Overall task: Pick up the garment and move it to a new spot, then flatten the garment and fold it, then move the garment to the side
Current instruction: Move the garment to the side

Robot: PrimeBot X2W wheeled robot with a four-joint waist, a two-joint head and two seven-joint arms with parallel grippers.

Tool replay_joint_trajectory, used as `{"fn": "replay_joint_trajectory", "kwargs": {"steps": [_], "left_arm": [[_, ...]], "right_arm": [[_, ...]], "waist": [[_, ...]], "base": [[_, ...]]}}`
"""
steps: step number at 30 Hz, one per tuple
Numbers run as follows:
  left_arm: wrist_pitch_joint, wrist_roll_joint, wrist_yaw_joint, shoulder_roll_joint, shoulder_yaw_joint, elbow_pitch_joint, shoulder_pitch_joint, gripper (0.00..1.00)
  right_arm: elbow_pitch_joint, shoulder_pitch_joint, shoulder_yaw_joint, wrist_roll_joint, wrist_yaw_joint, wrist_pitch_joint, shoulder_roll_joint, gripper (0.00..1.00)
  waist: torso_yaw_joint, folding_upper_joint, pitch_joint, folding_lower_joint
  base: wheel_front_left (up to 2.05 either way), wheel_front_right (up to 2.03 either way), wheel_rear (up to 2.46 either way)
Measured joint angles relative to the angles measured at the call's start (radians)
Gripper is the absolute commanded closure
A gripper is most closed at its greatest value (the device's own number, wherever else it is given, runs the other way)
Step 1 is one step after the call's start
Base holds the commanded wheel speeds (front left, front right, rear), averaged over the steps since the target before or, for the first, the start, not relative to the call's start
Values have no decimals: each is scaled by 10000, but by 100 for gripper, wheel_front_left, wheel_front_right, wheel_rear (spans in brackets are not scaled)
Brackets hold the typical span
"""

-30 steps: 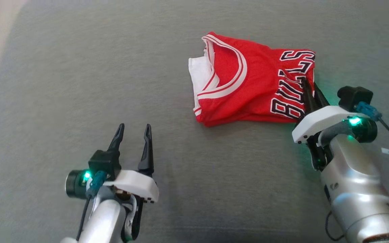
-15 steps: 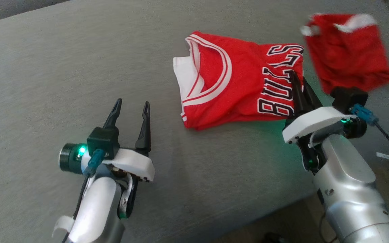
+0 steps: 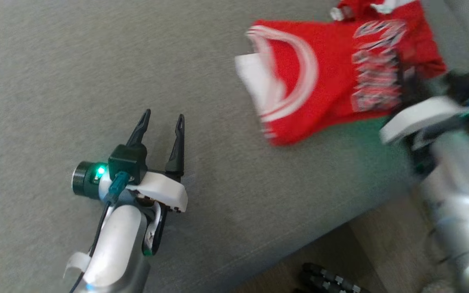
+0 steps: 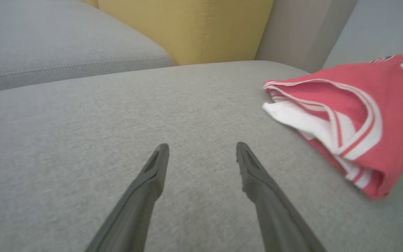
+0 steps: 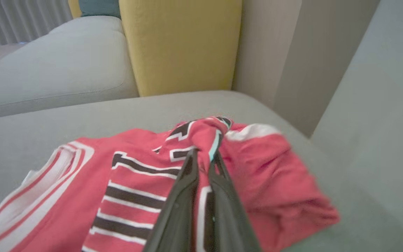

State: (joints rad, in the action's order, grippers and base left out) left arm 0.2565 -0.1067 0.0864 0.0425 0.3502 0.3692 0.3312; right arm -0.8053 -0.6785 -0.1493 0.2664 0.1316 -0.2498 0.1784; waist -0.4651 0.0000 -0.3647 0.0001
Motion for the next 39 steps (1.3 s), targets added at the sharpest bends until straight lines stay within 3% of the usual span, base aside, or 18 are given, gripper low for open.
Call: {"fn": "replay_joint_trajectory", "kwargs": {"steps": [7, 12, 13, 14, 22, 24, 31, 39], "left_arm": [[0, -4, 17, 10, 52, -40, 0, 0], [0, -13, 29, 15, 46, -94, 0, 0], [0, -13, 31, 19, 46, -102, 1, 0], [0, -15, 75, 17, 52, -123, 1, 0], [0, -19, 207, 13, -23, -184, -1, 0], [0, -128, 299, 13, -98, -244, -6, 0], [2, -395, 648, -2, -337, -447, -97, 0], [0, -663, 988, 0, -625, -472, -834, 0]], "right_arm": [[-1325, -1820, 1407, -1168, 0, 0, 1983, 100], [-2213, -2313, 2067, -1994, 0, 36, 2353, 100], [-2324, -2356, 2203, -2171, 0, 48, 2368, 58], [-2366, -2359, 2332, -2324, 0, 46, 2376, 0], [-1574, -2338, 3298, -3223, 0, 0, 2109, 0], [-456, -2197, 3377, -3296, 0, -12, 1396, 0], [1273, -784, 2454, -2888, 0, -15, 173, 0], [1881, 770, 1820, -2238, 0, -23, -773, 0]], "waist": [[944, 0, -181, 0], [1444, 0, -383, 0], [1514, 0, -416, 0], [1575, 0, -440, 0], [1758, 0, -248, 0], [1823, 0, -55, 0], [2334, 0, 345, 0], [3293, 0, 895, 0]], "base": [[0, 0, 0], [0, 0, 0], [0, 0, 0], [0, 0, 0], [0, 0, 0], [0, 0, 0], [0, 0, 0], [0, 0, 0]]}}
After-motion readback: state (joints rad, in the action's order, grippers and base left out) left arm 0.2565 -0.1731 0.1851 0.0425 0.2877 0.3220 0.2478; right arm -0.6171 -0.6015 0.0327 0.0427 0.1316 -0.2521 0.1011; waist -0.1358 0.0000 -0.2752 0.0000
